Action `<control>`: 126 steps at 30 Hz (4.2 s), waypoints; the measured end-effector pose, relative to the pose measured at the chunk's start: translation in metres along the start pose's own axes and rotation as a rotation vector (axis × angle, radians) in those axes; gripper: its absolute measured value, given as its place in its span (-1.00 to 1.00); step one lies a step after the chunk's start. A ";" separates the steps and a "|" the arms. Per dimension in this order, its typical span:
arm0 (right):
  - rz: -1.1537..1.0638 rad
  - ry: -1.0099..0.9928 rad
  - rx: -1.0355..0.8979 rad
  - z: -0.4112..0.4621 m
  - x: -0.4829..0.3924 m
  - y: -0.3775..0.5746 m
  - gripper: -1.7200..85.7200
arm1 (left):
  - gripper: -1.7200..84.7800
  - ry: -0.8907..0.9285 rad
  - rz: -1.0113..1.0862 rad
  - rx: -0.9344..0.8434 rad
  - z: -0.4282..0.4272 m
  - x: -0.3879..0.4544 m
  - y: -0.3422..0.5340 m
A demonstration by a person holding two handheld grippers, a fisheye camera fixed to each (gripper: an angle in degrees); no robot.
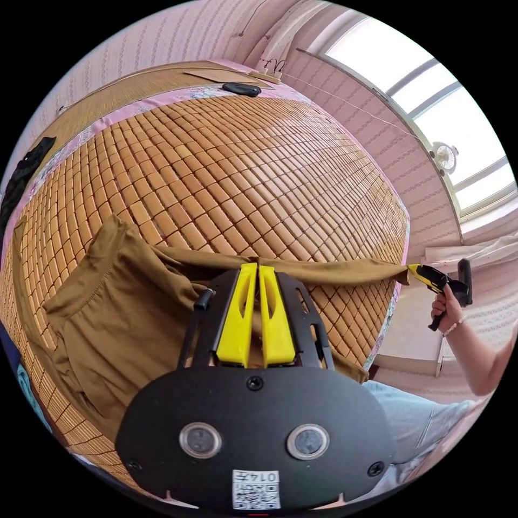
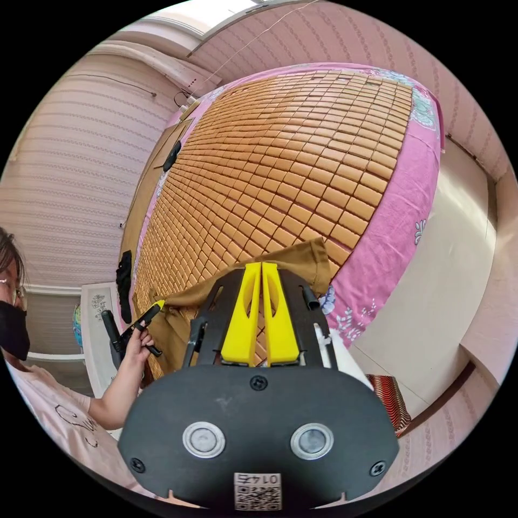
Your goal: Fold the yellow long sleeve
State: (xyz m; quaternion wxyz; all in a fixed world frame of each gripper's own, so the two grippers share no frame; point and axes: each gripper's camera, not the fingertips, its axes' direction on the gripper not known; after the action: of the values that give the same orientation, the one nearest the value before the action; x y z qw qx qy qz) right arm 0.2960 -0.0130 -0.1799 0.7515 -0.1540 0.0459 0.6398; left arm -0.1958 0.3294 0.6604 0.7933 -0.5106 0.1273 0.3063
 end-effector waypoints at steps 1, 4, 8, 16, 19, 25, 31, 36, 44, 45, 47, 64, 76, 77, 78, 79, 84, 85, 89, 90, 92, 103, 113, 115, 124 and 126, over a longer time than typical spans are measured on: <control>0.002 -0.007 0.010 -0.004 0.002 0.000 -0.96 | -0.98 0.003 0.007 0.009 -0.002 0.003 -0.006; -0.001 -0.072 0.085 -0.033 0.007 -0.006 -0.96 | -0.98 0.018 0.022 0.080 -0.011 0.010 -0.030; -0.084 -0.043 0.143 -0.049 0.010 -0.033 -0.96 | -0.97 -0.032 0.063 0.116 0.004 0.016 -0.065; -0.045 0.037 0.117 -0.064 0.046 -0.061 -0.91 | -0.85 -0.067 0.046 0.005 0.032 0.032 -0.082; -0.044 0.076 0.123 -0.073 0.054 -0.070 -0.85 | -0.84 0.020 0.079 -0.032 0.039 0.054 -0.074; -0.143 0.053 -0.135 -0.038 0.055 -0.099 -0.95 | -0.87 -0.028 0.131 -0.176 0.095 0.085 -0.081; -0.239 0.049 -0.062 -0.094 0.049 -0.094 -0.96 | -0.98 0.088 0.208 -0.219 0.080 0.085 -0.098; -0.192 0.106 -0.143 -0.118 0.081 -0.094 -0.83 | -0.98 0.104 0.282 -0.320 0.082 0.082 -0.096; -0.182 0.116 -0.178 -0.086 0.087 -0.121 -0.79 | -0.98 0.080 0.265 -0.370 0.098 0.083 -0.093; -0.180 0.130 -0.207 -0.075 0.088 -0.125 -0.87 | -0.98 0.080 0.252 -0.369 0.099 0.082 -0.094; -0.169 0.223 -0.199 -0.073 0.088 -0.129 -0.93 | -0.98 0.085 0.236 -0.365 0.100 0.081 -0.096; -0.144 0.034 -0.168 -0.096 0.098 -0.139 -0.82 | -0.94 0.111 0.211 -0.240 0.088 0.085 -0.124; -0.516 0.242 -0.417 -0.082 0.067 -0.145 -0.94 | -0.89 0.164 0.192 -0.305 0.093 0.083 -0.116; -0.534 0.307 -0.463 -0.073 0.067 -0.143 -0.91 | -0.88 0.164 0.196 -0.307 0.092 0.084 -0.116; -0.536 0.340 -0.515 -0.065 0.069 -0.141 -0.85 | -0.87 0.165 0.210 -0.305 0.086 0.086 -0.116; -0.530 0.335 -0.536 -0.062 0.070 -0.142 -0.83 | -0.86 0.168 0.218 -0.297 0.079 0.087 -0.116; -0.397 0.155 -0.332 -0.062 0.060 -0.165 -0.77 | -0.84 0.093 0.236 -0.204 0.042 0.086 -0.126; -0.383 0.144 -0.302 -0.059 0.058 -0.167 -0.76 | -0.83 0.029 0.229 -0.177 0.038 0.082 -0.130; -0.320 0.143 -0.288 -0.011 0.051 -0.174 -0.85 | -0.78 -0.159 0.179 -0.191 0.050 0.065 -0.139; -0.321 0.178 -0.266 -0.002 0.048 -0.172 -0.88 | -0.78 -0.198 0.175 -0.212 0.056 0.062 -0.140; -0.347 0.172 -0.251 0.004 0.043 -0.169 -0.92 | -0.79 -0.236 0.178 -0.239 0.063 0.058 -0.138; -0.324 0.191 -0.186 0.050 0.020 -0.184 -0.95 | -0.92 -0.175 0.194 -0.155 0.037 0.052 -0.128; -0.288 0.222 -0.039 0.078 -0.015 -0.147 -0.90 | -0.82 -0.114 0.079 0.053 -0.091 0.025 -0.033; -0.348 0.184 -0.108 0.093 -0.034 -0.113 -0.88 | -0.82 -0.105 0.013 0.023 -0.110 0.016 0.021; -0.518 0.005 -0.703 0.248 -0.125 0.078 -0.83 | -0.82 -0.040 -0.323 -0.180 -0.152 -0.013 0.232; -0.606 -0.007 -0.758 0.277 -0.155 0.103 -0.84 | -0.83 -0.068 -0.376 -0.185 -0.163 -0.021 0.260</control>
State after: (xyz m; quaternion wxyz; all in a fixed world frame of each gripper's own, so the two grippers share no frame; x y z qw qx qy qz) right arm 0.1327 -0.0658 0.1062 0.7953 -0.4212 -0.2396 0.3643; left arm -0.3540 0.2522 0.4084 0.7902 -0.5852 -0.0258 0.1802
